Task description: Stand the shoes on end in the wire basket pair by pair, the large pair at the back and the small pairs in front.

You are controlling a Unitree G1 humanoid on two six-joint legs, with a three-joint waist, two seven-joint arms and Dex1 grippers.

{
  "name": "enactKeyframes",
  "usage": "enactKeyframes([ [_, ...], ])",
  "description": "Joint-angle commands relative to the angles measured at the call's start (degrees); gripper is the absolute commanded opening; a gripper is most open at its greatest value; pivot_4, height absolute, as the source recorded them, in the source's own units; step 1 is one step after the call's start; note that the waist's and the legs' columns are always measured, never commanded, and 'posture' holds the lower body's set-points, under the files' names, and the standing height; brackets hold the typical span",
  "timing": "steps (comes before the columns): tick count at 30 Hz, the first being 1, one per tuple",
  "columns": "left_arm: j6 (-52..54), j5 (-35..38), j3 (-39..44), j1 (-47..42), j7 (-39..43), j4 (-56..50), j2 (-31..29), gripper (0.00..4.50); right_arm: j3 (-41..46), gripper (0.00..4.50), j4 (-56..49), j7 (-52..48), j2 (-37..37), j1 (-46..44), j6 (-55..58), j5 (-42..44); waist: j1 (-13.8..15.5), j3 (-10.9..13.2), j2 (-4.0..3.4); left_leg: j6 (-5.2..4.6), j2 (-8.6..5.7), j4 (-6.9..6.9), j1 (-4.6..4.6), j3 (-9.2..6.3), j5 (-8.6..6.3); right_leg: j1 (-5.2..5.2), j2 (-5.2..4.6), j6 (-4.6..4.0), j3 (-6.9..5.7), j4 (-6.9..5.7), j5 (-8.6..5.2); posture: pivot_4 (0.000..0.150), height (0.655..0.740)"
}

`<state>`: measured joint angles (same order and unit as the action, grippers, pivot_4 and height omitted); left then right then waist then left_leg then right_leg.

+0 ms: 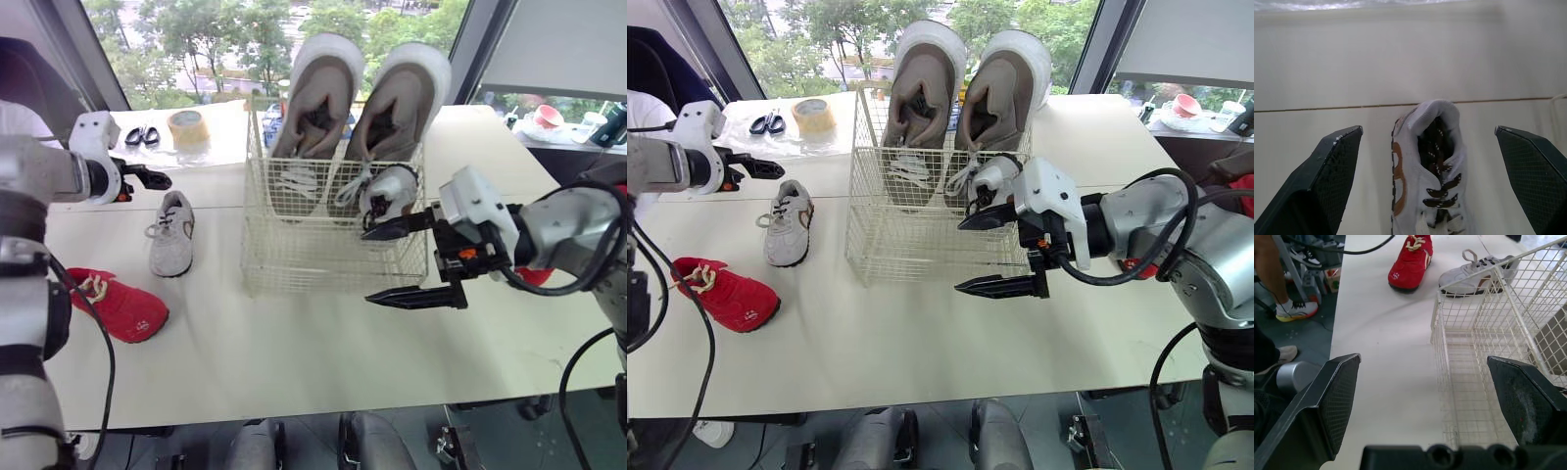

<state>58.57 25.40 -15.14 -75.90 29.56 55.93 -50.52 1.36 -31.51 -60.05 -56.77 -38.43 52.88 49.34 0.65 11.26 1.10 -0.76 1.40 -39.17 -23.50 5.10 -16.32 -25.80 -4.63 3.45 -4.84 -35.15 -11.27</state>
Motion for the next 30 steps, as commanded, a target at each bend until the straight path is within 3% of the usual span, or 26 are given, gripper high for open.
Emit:
enactKeyframes([
  [1,-5.98,-8.96,-1.64,-4.04,5.59,8.69,1.38,4.5,4.42,4.46,-3.6,3.73,0.18,0.39,1.96,4.02,0.05,0.01,0.01,-0.08,0.0,0.0,-0.01,0.01,-0.05,-0.01,0.0,0.0,0.0,-0.01,0.0,0.15,0.74],
  [6,-10.55,-15.77,-0.61,-4.21,9.03,15.89,5.03,4.5,8.26,4.46,-5.76,7.79,-0.47,1.21,4.71,9.61,0.13,0.0,0.06,-0.16,0.14,-0.03,-0.05,-0.05,-0.09,-0.05,-0.05,-0.01,0.0,-0.01,0.0,0.15,0.74],
  [8,-12.08,-16.97,0.82,-3.26,9.34,17.39,6.37,3.97,9.25,4.5,-6.16,8.73,-1.07,1.61,5.35,11.0,0.18,0.0,0.07,-0.18,0.14,-0.04,-0.05,-0.17,-0.1,-0.05,-0.08,0.0,0.01,-0.02,0.01,0.15,0.74],
  [9,-12.86,-17.58,1.48,-2.81,9.29,17.93,6.88,3.68,9.41,4.5,-6.33,9.19,-1.29,1.73,5.53,11.34,0.21,-0.01,0.08,-0.19,0.13,-0.05,-0.06,-0.18,-0.11,-0.05,-0.1,0.0,0.01,-0.02,0.01,0.15,0.74],
  [16,-14.83,-20.46,6.86,-1.42,6.47,19.48,8.75,0.16,9.17,4.5,-5.81,10.06,-2.43,2.03,5.02,10.76,0.03,-0.02,0.09,-0.22,0.14,-0.07,-0.04,-0.18,-0.12,-0.06,-0.12,0.01,0.01,-0.09,0.02,0.15,0.74],
  [21,-14.55,-19.46,13.09,-5.63,2.39,17.71,6.09,0.07,9.41,4.5,-5.04,9.84,-3.52,3.08,4.65,10.25,0.06,-0.01,0.12,-0.22,0.14,-0.08,-0.04,-0.18,-0.12,-0.07,-0.11,0.02,0.01,-0.11,0.02,0.15,0.74],
  [25,-12.57,-17.1,18.79,-10.08,-0.12,9.85,4.75,0.07,8.19,4.5,-3.31,9.82,-3.18,2.84,4.0,9.05,0.1,0.09,0.51,-0.21,0.16,-0.13,-0.21,-0.21,-0.11,-0.21,-0.08,0.01,-0.01,-0.12,0.03,0.15,0.74],
  [27,-13.92,-15.23,22.63,-7.71,-2.81,-1.73,5.02,0.07,8.02,4.5,-2.21,9.69,-2.99,2.54,3.96,8.82,0.18,0.09,0.52,-0.21,0.14,-0.26,-0.54,-0.26,-0.11,-0.46,-0.11,0.09,0.0,-0.17,0.08,0.15,0.74],
  [30,-11.36,-9.38,33.72,0.38,-11.44,-29.5,10.12,0.07,7.81,4.5,0.23,10.32,-2.05,0.89,4.4,9.49,0.07,0.09,0.5,0.02,0.1,-0.44,-0.71,-0.25,0.02,-0.55,-0.28,0.19,0.0,-0.22,0.14,0.15,0.74],
])
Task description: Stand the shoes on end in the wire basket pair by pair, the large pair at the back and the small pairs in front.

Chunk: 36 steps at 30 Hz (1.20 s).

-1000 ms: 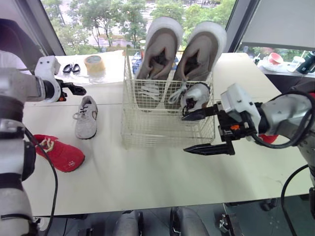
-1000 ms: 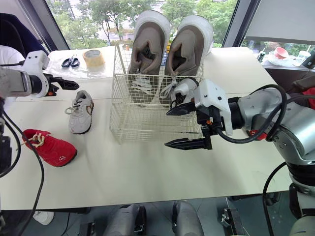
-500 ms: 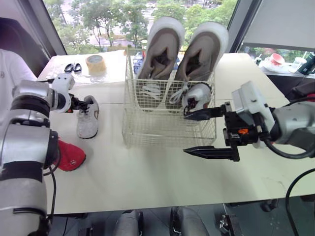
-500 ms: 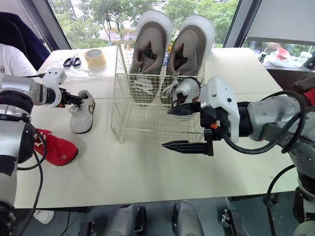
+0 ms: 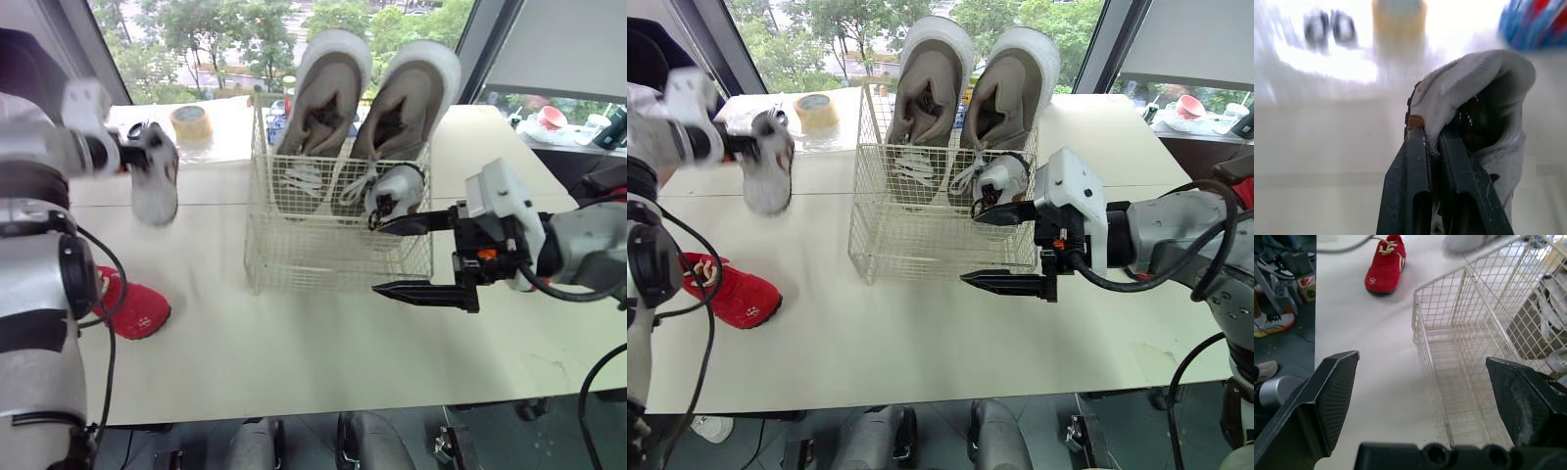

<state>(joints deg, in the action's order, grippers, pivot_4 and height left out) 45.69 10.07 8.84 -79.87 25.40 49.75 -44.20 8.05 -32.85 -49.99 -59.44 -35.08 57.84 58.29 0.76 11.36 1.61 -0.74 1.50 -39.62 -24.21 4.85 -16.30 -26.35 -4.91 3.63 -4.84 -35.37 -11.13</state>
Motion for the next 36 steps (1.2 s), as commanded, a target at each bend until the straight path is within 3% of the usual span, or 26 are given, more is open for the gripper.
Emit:
enactKeyframes([
  [1,1.92,9.82,13.94,7.25,-9.46,-34.18,7.46,0.07,0.88,4.5,2.62,0.97,1.28,-3.17,-0.37,0.6,-0.07,-0.01,-0.02,-0.01,-0.02,-0.09,-0.05,0.02,-0.01,-0.01,-0.04,0.07,0.0,0.01,0.04,0.15,0.74],
  [5,1.52,22.08,20.86,16.11,-17.21,-65.17,22.91,0.07,-0.5,4.5,5.15,1.79,2.76,-4.7,0.3,-0.01,0.14,-0.01,-0.01,-0.12,-0.09,-0.52,-0.25,-0.05,-0.07,0.12,-0.17,0.32,0.05,0.01,0.23,0.15,0.74],
  [8,0.96,22.33,15.7,22.18,-17.97,-75.21,26.18,0.07,-1.4,4.5,6.34,1.31,3.13,-5.55,0.65,-0.53,-0.12,-0.03,-0.04,-0.16,-0.24,-0.56,-0.17,0.02,-0.08,0.22,-0.23,0.47,0.11,0.15,0.34,0.15,0.74],
  [11,-1.24,24.05,13.44,24.48,-20.46,-77.41,31.33,0.07,-2.48,4.5,8.03,-0.03,2.72,-6.6,0.46,-1.9,0.01,-0.04,-0.06,-0.17,-0.24,-0.53,0.11,0.05,-0.08,0.36,-0.15,0.45,0.18,-0.02,0.34,0.15,0.74],
  [15,-3.74,22.49,8.42,30.57,-21.05,-79.9,34.01,0.07,-2.22,4.5,8.57,-0.85,2.04,-6.98,1.0,-2.5,0.06,-0.04,-0.06,-0.51,-0.18,-0.53,0.39,-0.06,-0.24,0.68,-0.02,0.35,0.16,0.01,0.38,0.15,0.74],
  [19,-7.31,18.58,2.78,36.95,-20.38,-81.39,33.6,0.07,-1.41,4.5,8.42,-0.89,1.41,-6.48,1.65,-2.61,0.03,-0.05,-0.07,-0.61,-0.17,-0.49,0.68,-0.04,-0.3,0.97,-0.01,0.34,0.16,0.12,0.38,0.15,0.74],
  [25,-20.37,7.19,-4.56,45.49,-21.35,-77.3,34.74,0.07,-0.83,4.5,8.28,0.26,2.16,-6.63,1.94,-2.46,0.08,-0.05,-0.08,-0.64,-0.18,-0.49,0.69,-0.02,-0.31,0.98,-0.02,0.34,0.17,0.15,0.38,0.15,0.74],
  [36,-26.79,2.71,-12.16,57.2,-18.16,-75.42,37.02,0.07,-0.07,4.5,7.64,2.45,3.01,-6.35,2.76,-1.85,0.14,-0.1,-0.15,-0.73,-0.18,-0.5,0.69,0.0,-0.37,1.0,-0.09,0.33,0.16,0.17,0.38,0.15,0.74],
])
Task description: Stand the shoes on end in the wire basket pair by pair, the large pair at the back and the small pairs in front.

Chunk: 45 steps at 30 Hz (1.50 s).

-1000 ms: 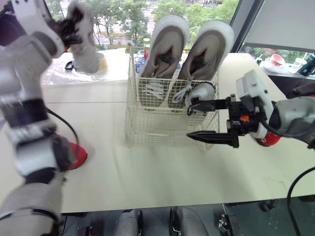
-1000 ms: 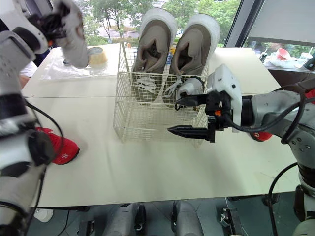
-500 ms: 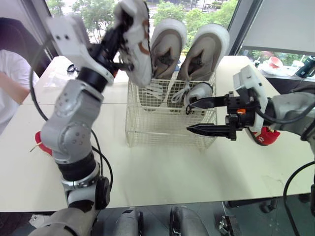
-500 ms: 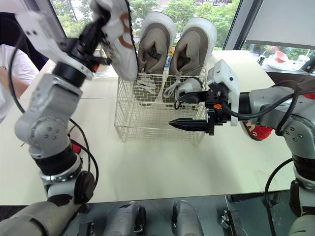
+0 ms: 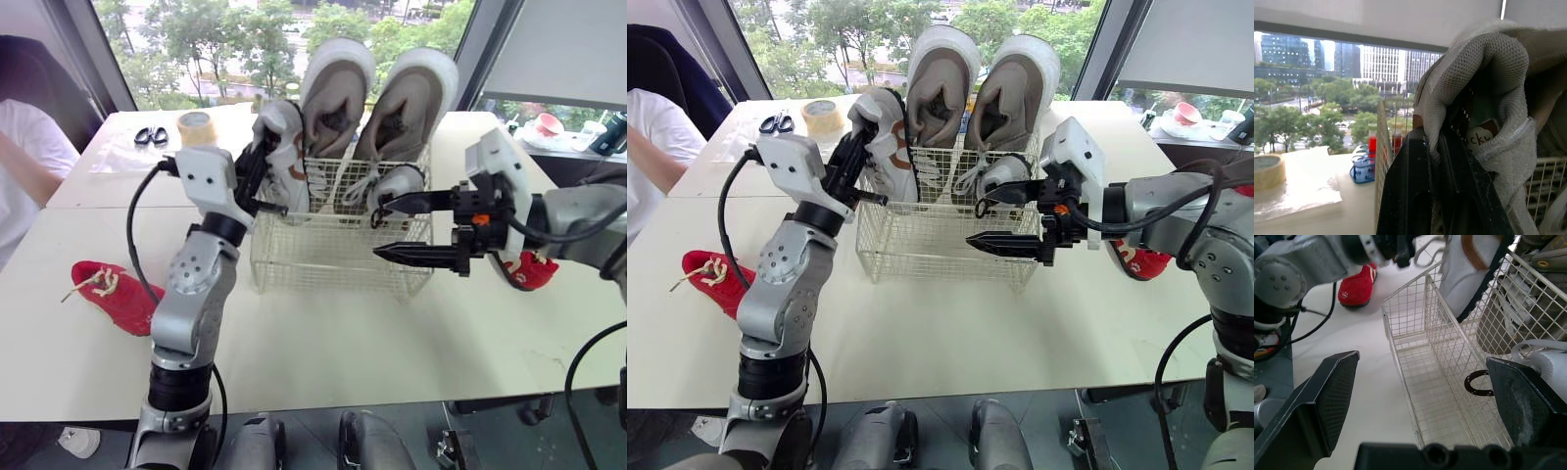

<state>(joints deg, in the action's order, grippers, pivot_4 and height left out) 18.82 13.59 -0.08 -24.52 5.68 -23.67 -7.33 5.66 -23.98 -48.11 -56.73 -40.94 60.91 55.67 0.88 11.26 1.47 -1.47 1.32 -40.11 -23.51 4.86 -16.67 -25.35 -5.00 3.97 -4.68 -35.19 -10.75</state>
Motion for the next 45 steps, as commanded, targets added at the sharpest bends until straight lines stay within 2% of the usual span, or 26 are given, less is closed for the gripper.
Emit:
enactKeyframes([
  [1,0.4,-0.81,-4.1,2.55,2.17,-2.09,0.12,0.07,2.18,4.5,-1.27,0.71,0.44,-0.39,-0.31,0.7,0.06,-0.02,-0.02,0.0,0.0,0.0,0.0,0.0,0.0,0.0,-0.01,0.0,0.0,0.0,0.0,0.15,0.74],
  [7,4.19,1.07,-2.84,5.08,2.29,-3.73,-0.02,0.07,2.51,4.5,-1.16,0.75,0.36,0.09,-0.36,0.74,0.11,-0.03,-0.04,-0.04,-0.01,0.0,0.0,0.0,-0.02,0.01,-0.02,-0.01,0.0,0.03,0.0,0.15,0.74],
  [11,7.68,2.33,0.01,5.29,2.0,-6.09,-1.34,1.5,2.57,4.5,-1.25,0.69,0.56,0.76,-0.64,0.72,-0.03,-0.04,-0.06,-0.04,-0.01,0.0,0.0,0.0,-0.03,0.0,-0.02,0.0,0.0,0.03,0.0,0.15,0.74],
  [15,13.68,4.82,1.1,6.41,4.53,-12.13,-5.82,3.47,2.44,4.5,-1.1,-0.02,0.41,1.52,-1.02,0.52,-0.31,-0.05,-0.08,-0.04,0.02,0.0,0.0,0.01,-0.03,-0.01,0.0,-0.01,0.0,0.02,-0.01,0.15,0.74],
  [20,20.45,8.87,3.52,7.64,7.33,-19.78,-12.35,3.47,1.72,4.5,0.29,-2.29,-0.2,2.39,-2.14,-1.22,-0.11,-0.07,-0.15,-0.03,0.18,0.05,0.02,0.02,-0.03,-0.05,0.19,-0.11,0.0,0.01,-0.06,0.15,0.74],
  [24,27.36,15.9,9.56,5.49,7.62,-24.53,-15.74,3.47,1.1,4.5,1.66,-3.47,0.77,1.89,-2.57,-1.74,-0.02,-0.07,-0.15,-0.03,0.16,0.01,0.01,0.01,-0.03,0.0,0.16,-0.27,0.01,0.08,-0.16,0.15,0.74],
  [26,30.06,21.04,13.01,3.86,6.77,-25.68,-15.72,3.47,2.24,4.5,2.39,-3.48,1.67,1.75,-2.26,-0.42,-0.02,-0.07,-0.15,-0.03,0.15,0.01,0.01,0.01,-0.03,0.0,0.16,-0.27,0.01,0.09,-0.16,0.15,0.74],
  [28,34.05,31.96,17.64,1.76,8.14,-25.7,-17.8,3.47,7.57,4.5,6.25,-0.95,4.83,-0.05,-0.28,6.43,-0.09,-0.06,-0.15,-0.03,0.15,0.01,0.01,0.0,-0.03,0.01,0.16,-0.23,0.02,0.07,-0.14,0.15,0.74],
  [30,35.86,37.82,21.12,-0.47,10.42,-23.85,-21.64,3.47,13.49,4.5,10.69,2.58,7.41,-1.74,0.91,13.08,-0.12,-0.05,-0.17,-0.02,0.16,0.01,0.01,0.0,-0.03,0.0,0.19,-0.11,0.02,0.05,-0.07,0.15,0.74],
  [34,35.66,39.43,24.81,-4.95,13.03,-15.22,-29.45,3.47,21.72,4.5,15.05,9.85,8.64,-2.19,1.63,21.29,0.06,-0.06,-0.18,-0.01,0.16,0.02,0.03,-0.01,-0.02,0.01,0.24,-0.11,0.01,0.03,-0.07,0.15,0.74],
  [37,38.94,53.77,29.76,-4.81,16.33,-9.57,-32.64,3.47,27.51,4.5,17.45,15.83,7.72,-1.17,0.17,23.46,-0.13,-0.05,-0.19,-0.01,0.16,0.02,0.04,0.0,-0.02,0.04,0.25,-0.11,0.01,0.07,-0.07,0.15,0.74],
  [39,39.49,58.57,30.72,-3.89,16.43,-8.52,-33.97,3.47,28.94,4.5,18.06,17.75,7.25,-0.64,-0.17,24.16,-0.18,-0.05,-0.2,-0.01,0.16,0.03,0.04,0.03,-0.03,0.03,0.23,-0.1,0.03,0.1,-0.07,0.15,0.74],
  [42,41.38,67.39,30.83,0.73,16.17,-8.17,-36.29,4.33,34.5,4.5,21.13,23.79,7.08,1.0,-5.66,19.49,-0.18,-0.05,-0.2,-0.01,0.16,0.04,0.04,0.05,-0.03,0.03,0.22,-0.09,0.06,0.1,-0.07,0.15,0.74],
  [45,41.18,73.14,26.22,6.84,14.62,-13.75,-36.75,4.46,37.6,4.5,20.69,28.57,7.07,10.81,-15.4,4.74,0.31,-0.08,-0.17,0.01,0.16,0.05,0.04,0.01,-0.03,0.06,0.22,-0.1,0.05,0.11,-0.09,0.15,0.74],
])
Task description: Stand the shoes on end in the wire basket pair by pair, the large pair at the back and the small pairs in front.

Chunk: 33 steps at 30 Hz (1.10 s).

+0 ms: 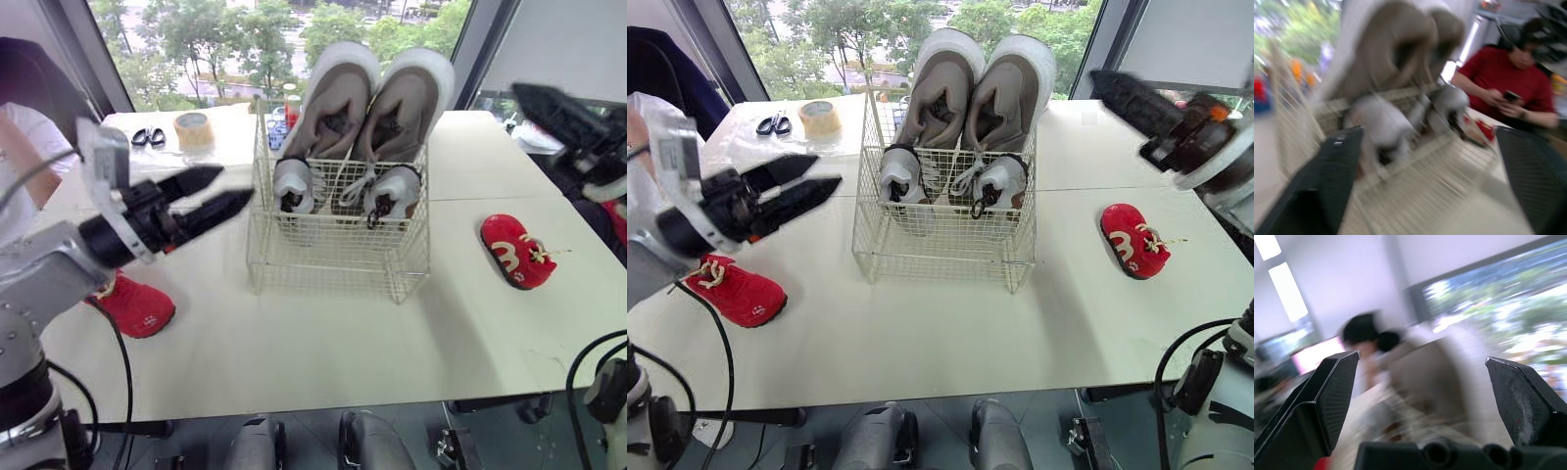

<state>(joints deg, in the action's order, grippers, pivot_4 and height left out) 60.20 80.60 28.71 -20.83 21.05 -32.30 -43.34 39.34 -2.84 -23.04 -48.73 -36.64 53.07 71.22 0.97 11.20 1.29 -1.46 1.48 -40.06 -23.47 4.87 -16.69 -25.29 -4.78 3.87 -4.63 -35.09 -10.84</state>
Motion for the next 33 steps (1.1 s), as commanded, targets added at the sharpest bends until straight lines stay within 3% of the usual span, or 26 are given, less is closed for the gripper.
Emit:
enactKeyframes([
  [1,-0.44,6.46,-3.97,5.05,-0.46,-7.07,-1.01,4.46,3.83,4.5,-1.05,3.86,-0.8,10.08,-9.4,-14.32,0.44,-0.01,0.01,0.01,-0.01,0.0,0.01,-0.04,0.0,0.06,-0.01,0.0,-0.03,0.05,-0.01,0.15,0.74],
  [6,-3.62,3.46,-10.58,13.27,0.69,-14.49,-0.04,4.46,1.43,4.5,-5.91,3.4,1.7,25.5,-15.63,-25.74,0.52,-0.18,-0.56,0.01,-0.1,0.0,0.07,0.17,0.0,0.02,-0.09,-0.14,0.16,0.02,-0.09,0.15,0.74],
  [16,-9.33,-3.04,-23.23,15.63,-1.28,-19.08,3.19,4.46,1.3,4.5,-13.9,0.43,7.41,43.22,-17.73,-31.1,0.92,-0.54,-1.12,0.04,0.02,0.01,0.19,0.15,0.01,0.05,0.14,-0.28,0.26,0.0,-0.31,0.15,0.74],
  [23,-10.08,-2.48,-24.91,16.34,1.39,-19.12,0.45,4.46,-1.39,4.5,-9.52,-2.14,9.5,45.96,-22.33,-36.43,1.12,-0.55,-1.15,0.03,0.01,0.03,0.18,0.16,0.0,0.01,0.14,-0.29,0.31,0.02,-0.34,0.15,0.74],
  [33,-11.61,-4.08,-25.05,17.12,2.22,-19.05,-2.36,4.46,-6.45,4.5,5.07,-3.71,12.17,35.83,-27.96,-40.3,1.05,-0.57,-1.19,0.03,0.01,0.04,0.16,0.17,0.0,-0.02,0.15,-0.3,0.32,0.04,-0.35,0.15,0.74],
])
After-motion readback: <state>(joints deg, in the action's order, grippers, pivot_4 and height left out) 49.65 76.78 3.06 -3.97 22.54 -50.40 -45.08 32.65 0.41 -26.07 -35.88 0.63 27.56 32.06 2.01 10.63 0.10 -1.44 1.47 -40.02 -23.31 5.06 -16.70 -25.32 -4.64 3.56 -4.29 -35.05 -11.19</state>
